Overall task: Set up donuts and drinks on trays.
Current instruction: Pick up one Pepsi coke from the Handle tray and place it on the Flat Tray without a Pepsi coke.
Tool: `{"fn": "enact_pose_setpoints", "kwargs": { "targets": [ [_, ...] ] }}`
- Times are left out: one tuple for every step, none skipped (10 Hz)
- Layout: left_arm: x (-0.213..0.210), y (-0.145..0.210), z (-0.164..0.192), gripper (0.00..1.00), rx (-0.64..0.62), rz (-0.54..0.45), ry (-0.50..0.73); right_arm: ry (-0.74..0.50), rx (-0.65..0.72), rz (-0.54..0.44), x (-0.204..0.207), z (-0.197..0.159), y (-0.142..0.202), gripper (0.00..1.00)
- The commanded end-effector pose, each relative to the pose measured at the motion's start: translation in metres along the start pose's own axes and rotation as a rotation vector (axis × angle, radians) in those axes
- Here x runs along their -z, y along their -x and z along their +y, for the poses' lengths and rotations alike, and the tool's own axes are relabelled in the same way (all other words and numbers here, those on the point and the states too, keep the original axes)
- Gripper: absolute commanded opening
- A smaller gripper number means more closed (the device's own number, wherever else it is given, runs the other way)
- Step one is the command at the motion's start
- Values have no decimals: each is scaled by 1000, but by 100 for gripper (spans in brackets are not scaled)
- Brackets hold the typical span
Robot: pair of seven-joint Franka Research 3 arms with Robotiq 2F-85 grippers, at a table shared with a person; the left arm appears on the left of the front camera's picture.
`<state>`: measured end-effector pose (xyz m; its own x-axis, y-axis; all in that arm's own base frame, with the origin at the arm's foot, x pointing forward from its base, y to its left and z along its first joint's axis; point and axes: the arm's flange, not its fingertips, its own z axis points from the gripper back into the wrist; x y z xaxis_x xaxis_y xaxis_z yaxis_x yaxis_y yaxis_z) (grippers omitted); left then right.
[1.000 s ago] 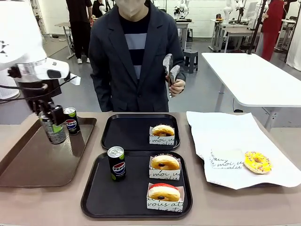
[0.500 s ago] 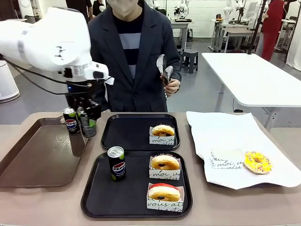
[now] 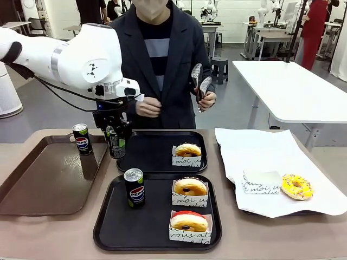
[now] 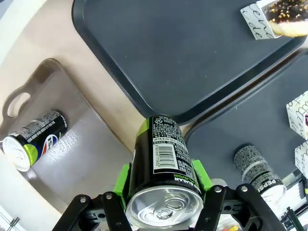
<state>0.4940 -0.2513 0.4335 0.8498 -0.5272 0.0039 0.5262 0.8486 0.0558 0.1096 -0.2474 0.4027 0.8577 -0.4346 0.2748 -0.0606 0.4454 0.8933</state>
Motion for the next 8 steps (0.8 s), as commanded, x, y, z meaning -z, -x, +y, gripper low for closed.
{"fn": "enact_pose_setpoints", "kwargs": {
  "targets": [
    [-24, 41, 10, 59, -3, 58, -34, -20, -14, -15, -6, 0, 7, 100],
    [-36, 92, 20, 59, 55, 71, -57, -20, -14, -15, -6, 0, 7, 100],
    [-37, 134, 31, 59, 74, 66, -55, -20, -14, -15, -6, 0, 7, 100],
    [-33, 160, 41, 59, 61, 63, -35, -20, -14, -15, -6, 0, 7, 100],
    [-30, 174, 49, 59, 54, 47, -20, -20, -14, -15, -6, 0, 7, 100],
    [-28, 181, 54, 59, 36, 33, -23, -20, -14, -15, -6, 0, 7, 100],
    [-24, 180, 64, 59, 16, -3, -54, -20, -14, -15, -6, 0, 7, 100],
    [-28, 180, 51, 59, 39, 77, -36, -20, -14, -15, -6, 0, 7, 100]
  ]
}}
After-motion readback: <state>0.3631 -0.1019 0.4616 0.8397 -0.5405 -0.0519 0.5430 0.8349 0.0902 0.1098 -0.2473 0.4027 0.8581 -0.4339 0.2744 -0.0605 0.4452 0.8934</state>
